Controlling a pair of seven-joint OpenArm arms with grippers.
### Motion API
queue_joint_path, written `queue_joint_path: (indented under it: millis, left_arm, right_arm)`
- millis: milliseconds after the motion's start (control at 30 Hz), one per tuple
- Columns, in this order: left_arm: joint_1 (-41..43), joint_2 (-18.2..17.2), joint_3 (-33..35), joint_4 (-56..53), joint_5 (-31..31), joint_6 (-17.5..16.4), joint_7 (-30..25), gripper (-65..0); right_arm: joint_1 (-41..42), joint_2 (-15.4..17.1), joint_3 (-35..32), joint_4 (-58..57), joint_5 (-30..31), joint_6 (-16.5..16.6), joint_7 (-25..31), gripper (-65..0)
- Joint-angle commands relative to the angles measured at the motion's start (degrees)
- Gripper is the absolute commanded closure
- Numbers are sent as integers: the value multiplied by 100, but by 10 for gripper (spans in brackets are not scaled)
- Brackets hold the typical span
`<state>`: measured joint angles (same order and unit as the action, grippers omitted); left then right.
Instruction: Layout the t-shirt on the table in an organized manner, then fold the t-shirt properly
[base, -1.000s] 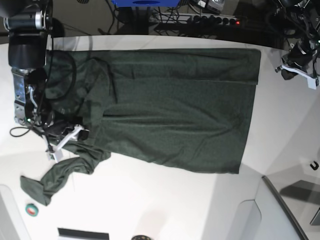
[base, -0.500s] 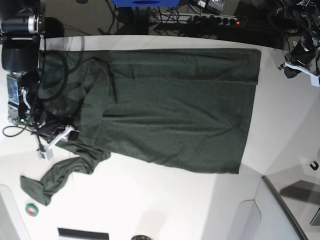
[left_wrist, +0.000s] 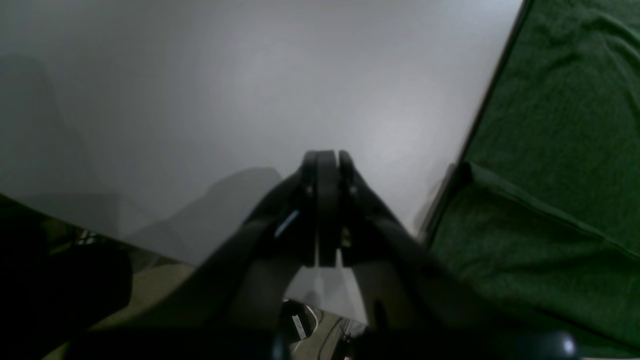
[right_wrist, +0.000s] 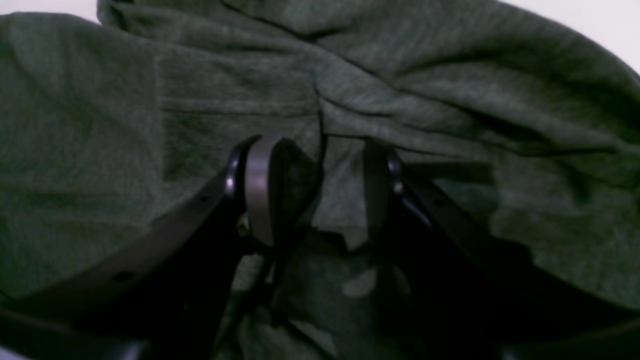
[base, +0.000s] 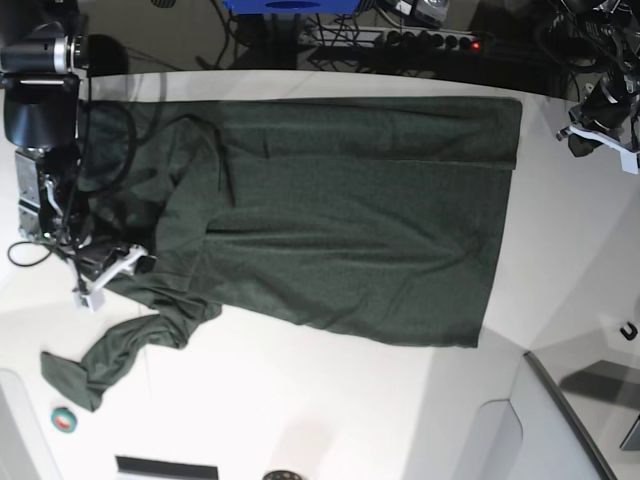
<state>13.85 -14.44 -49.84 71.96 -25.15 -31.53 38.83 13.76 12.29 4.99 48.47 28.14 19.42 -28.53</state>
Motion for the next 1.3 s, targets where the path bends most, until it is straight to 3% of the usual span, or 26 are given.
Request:
queue_joint_path:
  millis: [0, 167, 333, 600, 800, 1033, 1267]
  left_arm:
    - [0, -117, -31, 78, -74, -16, -98, 0]
    - [0, -117, -31, 78, -74, -16, -98, 0]
    - [0, -117, -31, 78, -66, -16, -98, 0]
    - [-9, -117, -31, 78, -66, -16, -89, 0]
    - [-26, -117, -31, 78, -66, -16, -89, 0]
    - [-44, -117, -22, 78, -66, -16, -81, 0]
    - [-44, -117, -22, 78, -66, -16, -81, 0]
  right_arm:
    - [114, 32, 15, 81, 39, 32, -17, -242]
    - [114, 6, 15, 81, 39, 32, -17, -224]
    - [114, 6, 15, 81, 39, 32, -17, -45]
    - [132, 15, 41, 98, 39, 32, -17, -38]
    - [-106, 15, 15, 863, 39, 32, -26, -42]
    - [-290, 15, 59, 1602, 39, 5, -518, -38]
    - [-176, 15, 32, 1355, 39, -4, -474, -59]
